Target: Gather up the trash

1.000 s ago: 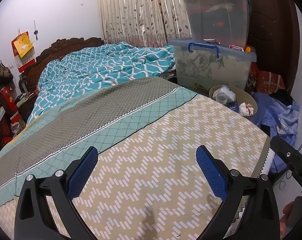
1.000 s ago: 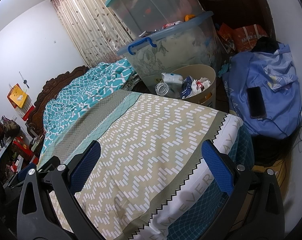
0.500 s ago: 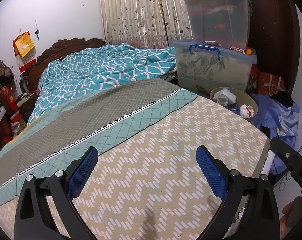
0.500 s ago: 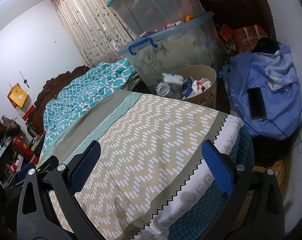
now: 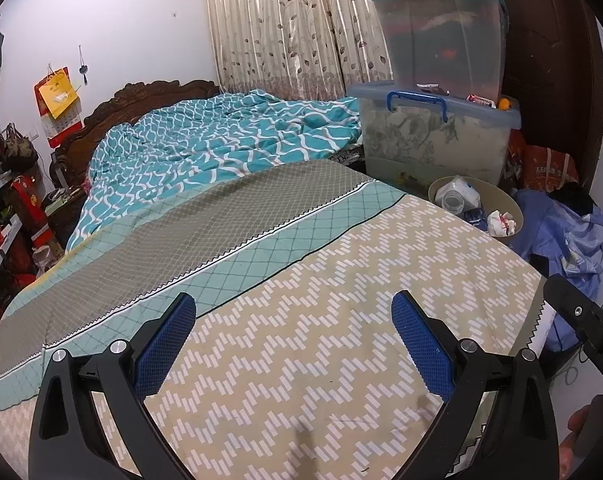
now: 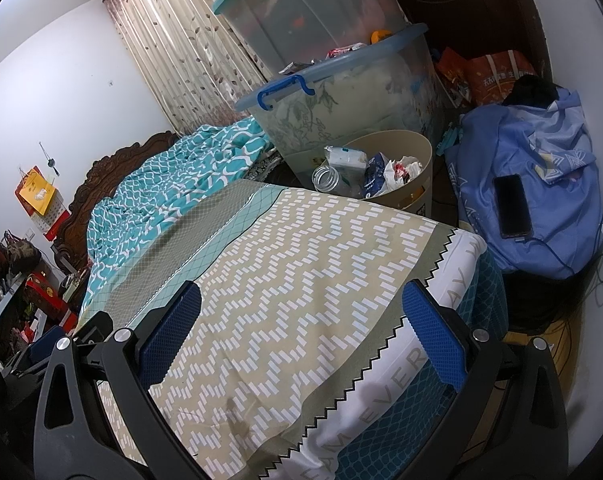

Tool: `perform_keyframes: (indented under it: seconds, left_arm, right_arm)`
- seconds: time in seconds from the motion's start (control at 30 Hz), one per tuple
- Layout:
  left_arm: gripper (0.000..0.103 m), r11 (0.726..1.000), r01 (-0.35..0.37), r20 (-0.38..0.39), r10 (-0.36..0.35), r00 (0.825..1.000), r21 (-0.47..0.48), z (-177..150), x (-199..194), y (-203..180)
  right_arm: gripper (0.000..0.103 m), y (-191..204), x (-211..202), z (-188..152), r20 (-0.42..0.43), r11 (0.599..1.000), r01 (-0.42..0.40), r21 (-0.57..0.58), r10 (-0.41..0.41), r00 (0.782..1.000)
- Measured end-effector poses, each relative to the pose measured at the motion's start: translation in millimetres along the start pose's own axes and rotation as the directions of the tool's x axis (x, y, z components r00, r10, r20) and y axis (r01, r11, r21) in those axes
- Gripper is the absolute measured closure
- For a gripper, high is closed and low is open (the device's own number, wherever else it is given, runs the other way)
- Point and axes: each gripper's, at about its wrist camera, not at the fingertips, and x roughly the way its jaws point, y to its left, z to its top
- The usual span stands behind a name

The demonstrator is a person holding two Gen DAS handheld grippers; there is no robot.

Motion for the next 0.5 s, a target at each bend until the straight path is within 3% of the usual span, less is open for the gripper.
perform_keyframes:
  seconds: [0.5]
  left_arm:
    - [0.009,1.0,0.004,-0.013,-0.004,1.0,0.001,-0.1,1.4,-0.2]
  right_arm:
    - [0.003,0.1,-0.1,-0.2,0.001,1.0,0.0,-0.001,0.0,1.0]
